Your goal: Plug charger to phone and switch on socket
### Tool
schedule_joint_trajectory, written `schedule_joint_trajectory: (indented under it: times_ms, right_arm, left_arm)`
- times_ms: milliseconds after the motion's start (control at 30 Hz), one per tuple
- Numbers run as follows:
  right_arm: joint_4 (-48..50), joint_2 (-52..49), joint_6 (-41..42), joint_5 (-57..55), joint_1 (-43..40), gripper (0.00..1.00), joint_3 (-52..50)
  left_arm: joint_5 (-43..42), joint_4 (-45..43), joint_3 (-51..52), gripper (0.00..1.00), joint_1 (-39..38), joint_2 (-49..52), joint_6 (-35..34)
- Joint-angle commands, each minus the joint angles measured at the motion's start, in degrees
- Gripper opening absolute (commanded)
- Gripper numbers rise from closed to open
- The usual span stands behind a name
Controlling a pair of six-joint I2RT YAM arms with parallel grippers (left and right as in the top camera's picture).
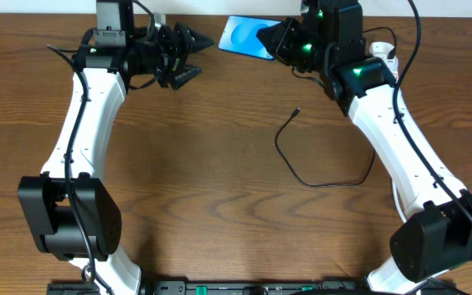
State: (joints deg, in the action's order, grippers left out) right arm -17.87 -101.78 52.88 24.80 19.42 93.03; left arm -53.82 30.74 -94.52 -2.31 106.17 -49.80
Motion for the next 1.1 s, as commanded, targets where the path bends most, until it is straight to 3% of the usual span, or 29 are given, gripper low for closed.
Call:
schedule_joint_trajectory:
  times_ms: [0, 267, 700, 1067]
  right_arm:
    - [2.0, 0.2, 10.7, -1.3, 0.9, 0.01, 0.6]
    - [6.6, -3.8, 21.5, 4.0, 1.2, 0.01, 0.6]
    - [17.1, -8.6, 29.4, 9.9, 1.4, 0.01, 0.6]
    - [20.2, -8.9, 32.0, 12.4, 2.2, 0.01, 0.6]
  left_arm:
    - [-1.2, -2.7, -0.5, 0.75, -0.1, -1.3, -1.8]
    - [0.2, -8.0, -0.5, 0.76, -0.2, -1.3, -3.4]
    - [3.5, -10.6, 0.4, 0.73, -0.3, -1.2, -4.1]
    - [7.8, -15.5, 0.5, 0.68, -2.2, -1.2, -7.5]
